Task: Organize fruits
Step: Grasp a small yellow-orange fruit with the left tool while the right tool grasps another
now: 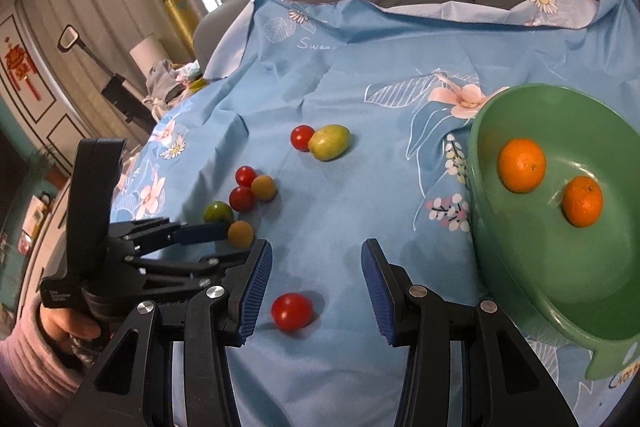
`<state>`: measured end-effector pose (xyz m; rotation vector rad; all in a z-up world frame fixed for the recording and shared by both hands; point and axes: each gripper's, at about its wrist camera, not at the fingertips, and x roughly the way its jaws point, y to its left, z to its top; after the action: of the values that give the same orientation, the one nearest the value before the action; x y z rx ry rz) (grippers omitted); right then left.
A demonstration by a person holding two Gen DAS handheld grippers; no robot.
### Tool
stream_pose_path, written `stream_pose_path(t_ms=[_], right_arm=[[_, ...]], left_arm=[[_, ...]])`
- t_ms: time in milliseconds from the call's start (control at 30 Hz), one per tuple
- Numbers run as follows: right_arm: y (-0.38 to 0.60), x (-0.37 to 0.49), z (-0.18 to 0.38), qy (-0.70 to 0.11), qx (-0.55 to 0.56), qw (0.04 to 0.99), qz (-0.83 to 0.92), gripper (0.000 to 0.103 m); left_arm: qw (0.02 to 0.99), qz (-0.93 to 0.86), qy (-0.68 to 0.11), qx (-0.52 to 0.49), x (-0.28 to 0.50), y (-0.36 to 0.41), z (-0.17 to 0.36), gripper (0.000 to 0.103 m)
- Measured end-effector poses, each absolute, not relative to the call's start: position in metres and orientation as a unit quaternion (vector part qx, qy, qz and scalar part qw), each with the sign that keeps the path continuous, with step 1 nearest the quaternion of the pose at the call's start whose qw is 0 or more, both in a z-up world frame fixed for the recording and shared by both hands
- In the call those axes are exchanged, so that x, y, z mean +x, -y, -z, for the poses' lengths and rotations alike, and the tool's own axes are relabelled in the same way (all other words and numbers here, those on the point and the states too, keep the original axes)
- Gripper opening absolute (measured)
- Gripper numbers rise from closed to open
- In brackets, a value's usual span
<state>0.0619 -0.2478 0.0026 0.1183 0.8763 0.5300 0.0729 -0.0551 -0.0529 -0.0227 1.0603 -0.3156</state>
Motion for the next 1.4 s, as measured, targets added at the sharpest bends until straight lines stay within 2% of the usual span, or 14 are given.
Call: stream_pose_path(t_ms=[100, 233, 600, 900, 1300, 1400], right_arm=[[0.247, 0.065, -0.001, -0.419, 0.057, 0.869, -0.257, 0.047], [0.246, 0.068, 0.000, -0.419, 0.057, 0.869, -0.258, 0.047], [0.220, 0.087, 0.006, -0.433, 0.036, 0.855, -0.283, 0.047], [0.161, 0.123, 0.024, -0.460, -0.021, 0.830, -0.315, 0.047], [0.118, 0.150, 0.043, -0.492, -0.085, 0.812, -0.303, 0.047], [0.111, 0.151, 0.045, -0.487, -0.099, 0.814, -0.300, 0.041]], left_arm=[[0.849, 0.148, -0.507, -0.008, 0.075, 0.053, 0.055, 0.034], [0.845, 0.148, -0.513, -0.006, 0.078, 0.053, 0.060, 0.024], [0.865, 0.150, -0.472, -0.079, 0.062, 0.011, 0.032, 0.025], [0.881, 0.136, -0.443, -0.092, 0.046, -0.018, 0.011, 0.025], [0.883, 0.146, -0.435, -0.104, 0.047, -0.033, 0.009, 0.025], [0.882, 0.145, -0.436, -0.106, 0.048, -0.036, 0.010, 0.025]])
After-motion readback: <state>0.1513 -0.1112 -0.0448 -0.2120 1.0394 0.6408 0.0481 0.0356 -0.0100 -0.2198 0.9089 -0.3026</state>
